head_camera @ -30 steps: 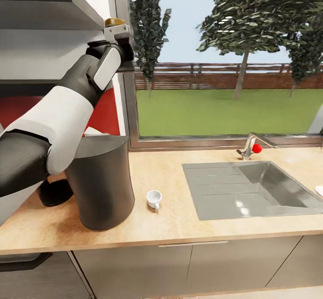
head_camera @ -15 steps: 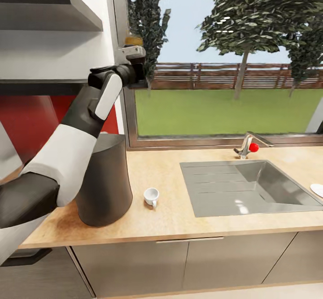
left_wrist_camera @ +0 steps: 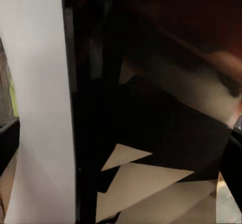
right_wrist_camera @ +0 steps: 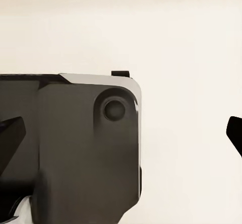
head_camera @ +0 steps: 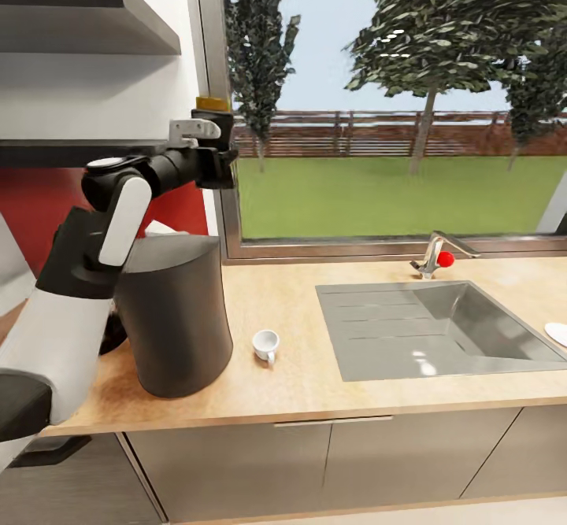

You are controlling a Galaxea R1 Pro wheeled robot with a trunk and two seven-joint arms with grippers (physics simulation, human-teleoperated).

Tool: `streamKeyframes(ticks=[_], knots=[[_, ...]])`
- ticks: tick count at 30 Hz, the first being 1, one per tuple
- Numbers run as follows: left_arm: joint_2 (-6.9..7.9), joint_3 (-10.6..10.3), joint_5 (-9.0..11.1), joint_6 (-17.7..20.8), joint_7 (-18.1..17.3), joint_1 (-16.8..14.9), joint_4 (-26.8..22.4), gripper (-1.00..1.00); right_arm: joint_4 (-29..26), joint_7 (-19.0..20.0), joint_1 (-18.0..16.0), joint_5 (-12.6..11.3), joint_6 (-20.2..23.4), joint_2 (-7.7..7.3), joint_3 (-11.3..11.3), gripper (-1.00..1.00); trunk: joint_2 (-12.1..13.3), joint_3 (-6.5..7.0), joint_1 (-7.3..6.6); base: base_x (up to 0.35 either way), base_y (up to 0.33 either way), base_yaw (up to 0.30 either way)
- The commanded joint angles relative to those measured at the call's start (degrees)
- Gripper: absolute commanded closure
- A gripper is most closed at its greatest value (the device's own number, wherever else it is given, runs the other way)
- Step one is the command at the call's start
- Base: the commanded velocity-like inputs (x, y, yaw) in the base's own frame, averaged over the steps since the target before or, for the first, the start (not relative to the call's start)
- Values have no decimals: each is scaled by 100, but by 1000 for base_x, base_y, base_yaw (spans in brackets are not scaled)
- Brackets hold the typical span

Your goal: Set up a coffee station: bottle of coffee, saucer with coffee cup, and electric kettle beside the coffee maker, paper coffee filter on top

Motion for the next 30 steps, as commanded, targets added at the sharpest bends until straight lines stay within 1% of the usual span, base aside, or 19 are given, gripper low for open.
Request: streamKeyframes(ticks=[1, 3, 5, 8, 12, 14, 18, 24, 30], knots=[[224, -8, 224, 24, -133, 42, -50, 100, 4, -6, -5, 7, -19, -1, -1, -100, -13, -13, 4, 0, 0, 0], [439, -20, 463, 26, -225, 99, -96, 100, 4, -6, -5, 10, -19, 1, 2, -100, -13, -13, 4, 0, 0, 0], [501, -18, 545, 28, -249, 174, -160, 100, 4, -6, -5, 11, -19, 0, 6, -100, -13, -13, 4, 0, 0, 0], [559, -19, 614, 34, -277, 311, -286, 100, 4, -6, -5, 12, -19, 1, 16, -100, -13, -13, 4, 0, 0, 0], [571, -31, 629, 36, -289, 359, -320, 100, 4, -6, -5, 12, -19, -1, 14, -100, -13, -13, 4, 0, 0, 0], [574, -25, 632, 38, -291, 478, -327, 100, 4, -6, -5, 12, -19, -1, 12, -100, -13, -13, 4, -81, 0, 0], [574, -27, 627, 126, -292, 540, -328, 100, 4, -6, -5, 12, -19, 0, 10, -100, -13, -13, 4, -260, 0, 0], [575, -22, 624, 143, -290, 593, -328, 100, 4, -6, -5, 12, -19, 1, 13, -100, -13, -13, 4, -299, 0, 0], [576, -6, 624, 142, -290, 653, -328, 100, 4, -6, -5, 12, -19, -1, 17, -100, -13, -13, 4, -96, 18, 0]])
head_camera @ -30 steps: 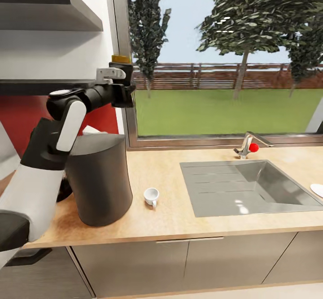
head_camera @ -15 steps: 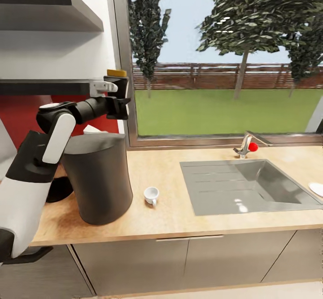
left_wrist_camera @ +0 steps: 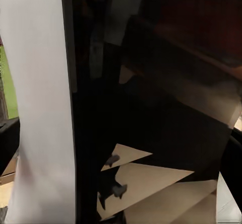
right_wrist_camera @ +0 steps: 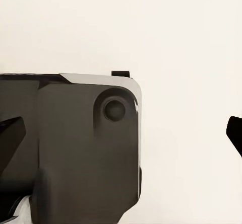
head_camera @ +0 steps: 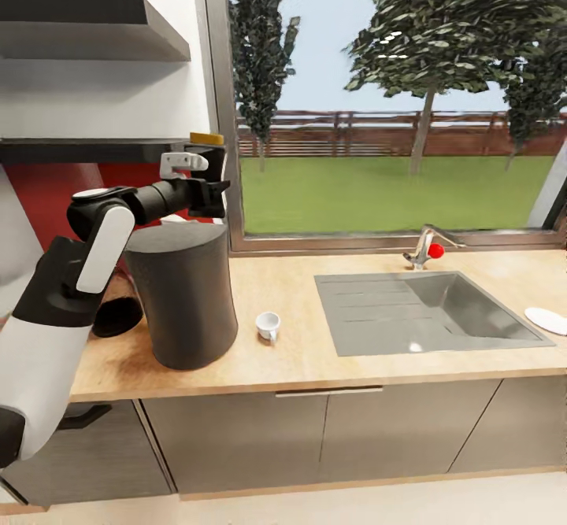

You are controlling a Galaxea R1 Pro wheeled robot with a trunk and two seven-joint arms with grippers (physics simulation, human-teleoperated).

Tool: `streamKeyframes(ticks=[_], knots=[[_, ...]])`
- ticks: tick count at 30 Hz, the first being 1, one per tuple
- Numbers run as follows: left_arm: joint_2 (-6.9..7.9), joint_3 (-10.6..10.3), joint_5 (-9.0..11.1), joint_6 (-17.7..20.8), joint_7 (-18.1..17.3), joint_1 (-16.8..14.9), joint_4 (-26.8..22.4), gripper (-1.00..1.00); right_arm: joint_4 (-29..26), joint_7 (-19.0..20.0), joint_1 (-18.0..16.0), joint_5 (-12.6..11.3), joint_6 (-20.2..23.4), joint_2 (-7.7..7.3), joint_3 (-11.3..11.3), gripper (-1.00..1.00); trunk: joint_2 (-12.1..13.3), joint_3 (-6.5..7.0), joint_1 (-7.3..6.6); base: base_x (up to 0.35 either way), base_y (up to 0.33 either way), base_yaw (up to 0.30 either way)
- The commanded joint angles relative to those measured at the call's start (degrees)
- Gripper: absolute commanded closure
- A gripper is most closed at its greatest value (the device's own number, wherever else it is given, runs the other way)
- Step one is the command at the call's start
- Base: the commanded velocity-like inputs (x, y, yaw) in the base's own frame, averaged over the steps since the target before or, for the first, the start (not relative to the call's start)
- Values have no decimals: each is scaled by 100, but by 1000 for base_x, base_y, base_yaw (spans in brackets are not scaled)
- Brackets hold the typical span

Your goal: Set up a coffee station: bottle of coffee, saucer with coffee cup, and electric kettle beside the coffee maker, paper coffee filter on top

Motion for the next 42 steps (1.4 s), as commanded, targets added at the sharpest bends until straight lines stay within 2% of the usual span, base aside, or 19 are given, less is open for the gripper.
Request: streamKeyframes(ticks=[1, 6, 8, 12, 16, 17, 18, 20, 22, 27, 30, 34, 36, 39, 42], knots=[[8, 0, -22, 17, -18, 1, -2, 100, 4, -6, -4, 4, -19, 1, -7, -100, -14, -14, 1, -232, 144, 0], [29, 16, -43, 17, -13, 72, -2, 100, 4, -6, -4, 4, -19, 1, -4, -100, -14, -14, 1, -251, 196, 0], [47, 110, -42, 22, -15, 156, -2, 100, 4, -6, -4, 4, -19, 2, -4, -100, -14, -14, 1, -147, 130, 0], [241, 274, -22, 25, -32, 305, -2, 100, 4, -6, -4, 4, -19, 2, -3, -100, -14, -14, 1, -32, 29, 0], [579, 398, -13, 23, -118, 485, -2, 100, 4, -6, -4, 4, -18, 2, -2, -100, -14, -14, 1, -5, 5, 0], [730, 569, -19, 18, -333, 581, -2, 100, 4, -6, -4, 4, -18, 4, -2, -100, -14, -14, 1, -1, 1, 0], [859, 956, -67, -6, -711, 747, -2, 100, 4, -6, -4, 4, -19, 2, -1, -100, -14, -14, 1, 0, 0, 0], [1024, 1381, -86, -17, -877, 963, -2, 100, 6, -6, -4, 4, -18, 2, -1, -100, -14, -14, 1, 0, 0, 0], [1263, 1616, -89, -35, -989, 1169, -1, 100, 5, -6, -4, 4, -18, 7, -1, -100, -14, -14, 1, 0, 0, 0], [1633, 1999, -143, -81, -1347, 1584, 20, 100, 5, -6, -4, 4, -19, 9, -1, -100, -14, -14, 1, 0, 0, 0], [1701, 2144, -327, -231, -1400, 1851, 20, 100, 4, -6, -4, 4, -19, 9, -1, -100, -14, -14, 1, 0, 0, 0], [1721, 2260, -803, -815, -1410, 2280, 19, 100, 4, -6, -4, 4, -19, 9, -1, -100, -14, -14, 1, 0, 0, 0], [1716, 2309, -954, -1058, -1408, 2549, 17, 100, 4, -6, -4, 4, -19, 9, -1, -100, -14, -14, 1, 0, 0, 0], [1703, 2338, -1037, -1421, -1376, 2948, 26, 100, 4, -6, -4, 4, -19, 9, -1, -100, -14, -14, 1, 0, 0, 0], [1688, 2347, -1074, -2040, -1284, 3409, 51, 100, 4, -6, -4, 4, -19, 9, -1, -100, -14, -14, 1, 0, 0, 0]])
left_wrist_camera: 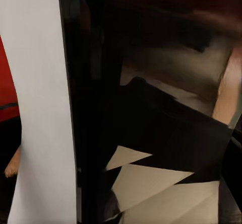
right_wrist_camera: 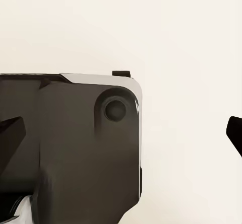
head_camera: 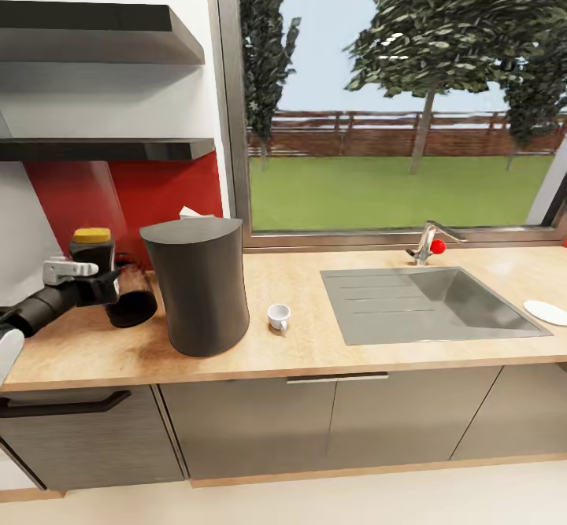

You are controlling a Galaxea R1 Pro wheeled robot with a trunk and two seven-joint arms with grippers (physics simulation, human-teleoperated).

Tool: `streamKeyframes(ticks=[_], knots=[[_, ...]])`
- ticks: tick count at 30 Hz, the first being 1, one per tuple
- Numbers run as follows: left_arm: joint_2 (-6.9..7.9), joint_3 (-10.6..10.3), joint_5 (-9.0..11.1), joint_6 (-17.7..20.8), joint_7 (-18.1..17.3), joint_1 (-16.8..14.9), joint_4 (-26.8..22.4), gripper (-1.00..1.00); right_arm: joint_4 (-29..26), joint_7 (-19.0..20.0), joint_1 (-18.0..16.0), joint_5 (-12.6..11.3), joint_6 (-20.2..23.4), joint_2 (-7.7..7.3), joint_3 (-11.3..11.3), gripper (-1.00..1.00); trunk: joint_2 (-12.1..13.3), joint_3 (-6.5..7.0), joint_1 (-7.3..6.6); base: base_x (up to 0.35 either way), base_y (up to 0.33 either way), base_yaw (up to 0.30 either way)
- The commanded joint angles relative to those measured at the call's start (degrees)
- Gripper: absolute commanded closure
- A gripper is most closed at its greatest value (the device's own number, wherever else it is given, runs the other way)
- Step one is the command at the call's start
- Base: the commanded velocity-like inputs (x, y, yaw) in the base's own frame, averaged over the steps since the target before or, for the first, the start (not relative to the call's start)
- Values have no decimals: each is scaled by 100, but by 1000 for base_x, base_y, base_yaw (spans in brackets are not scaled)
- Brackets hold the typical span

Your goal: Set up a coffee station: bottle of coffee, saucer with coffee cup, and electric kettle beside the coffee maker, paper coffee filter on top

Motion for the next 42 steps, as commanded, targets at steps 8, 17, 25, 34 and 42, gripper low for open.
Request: streamKeyframes(ticks=[8, 17, 25, 34, 42], knots=[[-99, 16, 79, -1032, 713, 915, 28, 100, 8, -6, -5, -4, -24, 0, -19, -100, -13, -12, 4, 0, 0, 0], [-598, 61, 49, -1643, 1365, 1460, 412, 100, 4, -6, -5, -5, -35, 0, -21, -100, -13, -12, 4, 0, 0, 0], [-781, 30, 39, -1999, 1364, 1468, 971, 100, 12, -6, -5, -5, -36, 0, -20, -100, -13, -12, 4, 24, 0, 0], [-836, 24, -232, -2293, 1372, 1469, 1328, 100, 35, -6, -5, -5, -31, -17, -29, -100, -13, -12, 4, 187, 0, 0], [-1106, 42, -710, -2304, 1379, 1468, 1338, 100, 186, -6, -5, 2, -26, -17, -21, -100, -13, -12, 4, 152, 0, 0]])
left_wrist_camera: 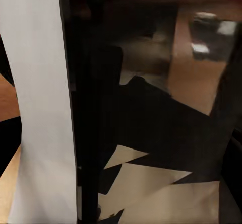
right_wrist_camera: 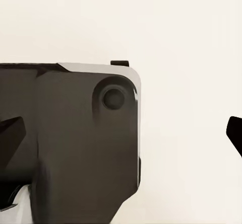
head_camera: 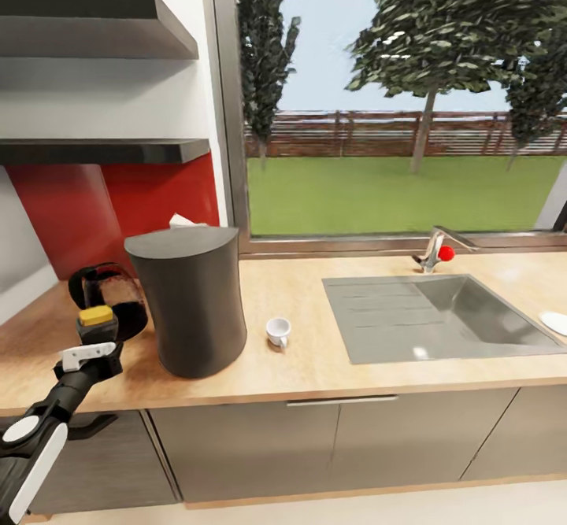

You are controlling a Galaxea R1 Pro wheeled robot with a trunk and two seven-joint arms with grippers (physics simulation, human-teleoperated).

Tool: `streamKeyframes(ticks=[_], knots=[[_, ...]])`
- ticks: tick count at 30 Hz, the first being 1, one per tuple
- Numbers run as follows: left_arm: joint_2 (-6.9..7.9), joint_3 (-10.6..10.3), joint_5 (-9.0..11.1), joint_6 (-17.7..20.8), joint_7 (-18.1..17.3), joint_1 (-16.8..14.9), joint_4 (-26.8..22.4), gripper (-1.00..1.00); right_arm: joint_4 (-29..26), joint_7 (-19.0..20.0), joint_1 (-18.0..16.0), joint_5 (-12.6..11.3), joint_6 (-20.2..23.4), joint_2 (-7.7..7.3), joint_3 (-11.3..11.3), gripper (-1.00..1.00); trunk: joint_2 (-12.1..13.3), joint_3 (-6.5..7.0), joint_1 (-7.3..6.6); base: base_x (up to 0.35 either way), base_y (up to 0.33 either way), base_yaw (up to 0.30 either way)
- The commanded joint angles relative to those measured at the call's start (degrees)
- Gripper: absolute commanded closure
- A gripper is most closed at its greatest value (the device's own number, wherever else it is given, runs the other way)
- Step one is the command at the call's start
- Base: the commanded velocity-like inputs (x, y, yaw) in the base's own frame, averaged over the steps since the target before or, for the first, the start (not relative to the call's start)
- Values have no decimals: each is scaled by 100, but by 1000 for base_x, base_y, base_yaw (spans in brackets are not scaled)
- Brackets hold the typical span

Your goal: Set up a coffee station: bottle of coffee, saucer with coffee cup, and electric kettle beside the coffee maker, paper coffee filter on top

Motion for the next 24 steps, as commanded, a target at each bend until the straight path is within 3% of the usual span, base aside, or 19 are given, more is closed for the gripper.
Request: streamKeyframes(ticks=[1, 8, 11, 13, 24], knots=[[-26, 10, 4, 7, -27, -6, -1, 100, 6, -6, -5, 4, -20, 0, -2, -100, -13, -13, 6, 198, 0, 0], [-143, 17, -79, 2, 22, -5, 22, 100, 7, -6, -5, 5, -15, 5, 5, -100, -13, -13, 6, 43, 0, 0], [-190, 24, -77, -656, 17, 0, 390, 100, 7, -6, -5, 5, -12, 2, 5, -100, -13, -13, 6, 66, 0, 0], [-200, 19, -67, -854, 15, 2, 543, 100, 7, -6, -5, 5, -12, 1, 5, -100, -13, -13, 6, 179, 0, 0], [-205, 27, -63, -978, 19, 1, 836, 100, 7, -6, -5, 5, -13, 0, 5, -100, -13, -13, 6, 93, 0, 0]])
